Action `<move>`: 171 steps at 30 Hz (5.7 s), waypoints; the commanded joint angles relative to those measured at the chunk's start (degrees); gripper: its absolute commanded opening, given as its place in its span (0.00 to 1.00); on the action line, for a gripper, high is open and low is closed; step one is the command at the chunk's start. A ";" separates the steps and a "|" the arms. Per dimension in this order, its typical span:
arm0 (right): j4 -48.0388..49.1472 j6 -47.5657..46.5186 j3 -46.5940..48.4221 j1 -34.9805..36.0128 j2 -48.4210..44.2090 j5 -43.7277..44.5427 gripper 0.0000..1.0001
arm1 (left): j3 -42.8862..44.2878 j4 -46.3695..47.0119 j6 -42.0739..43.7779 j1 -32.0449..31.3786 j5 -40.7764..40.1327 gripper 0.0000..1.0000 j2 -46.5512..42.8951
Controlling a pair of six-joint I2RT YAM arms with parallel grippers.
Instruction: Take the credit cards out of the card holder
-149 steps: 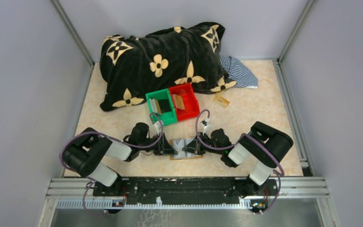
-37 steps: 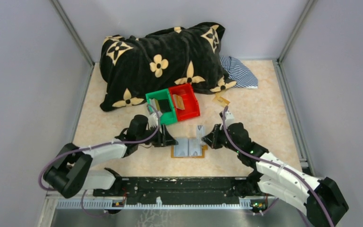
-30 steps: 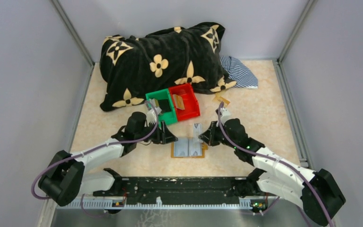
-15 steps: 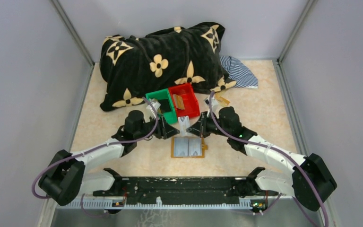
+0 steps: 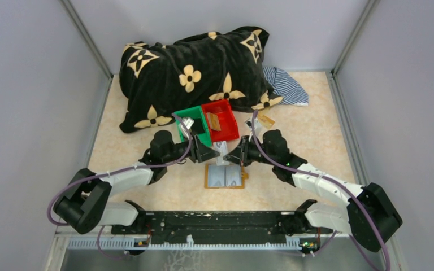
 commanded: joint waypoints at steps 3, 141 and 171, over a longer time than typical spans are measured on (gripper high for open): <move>3.18 0.83 -0.62 0.51 -1.31 -2.86 0.00 | -0.89 7.87 -0.35 -0.08 1.54 0.46 -3.79; -16.14 -7.11 -8.59 -4.34 -20.47 9.19 0.54 | 77.24 -72.83 -14.92 -4.96 -54.52 0.00 47.20; -14.33 -8.35 -9.07 -4.42 -16.75 8.62 0.54 | 76.86 -74.66 -15.01 -2.51 -57.20 0.03 49.34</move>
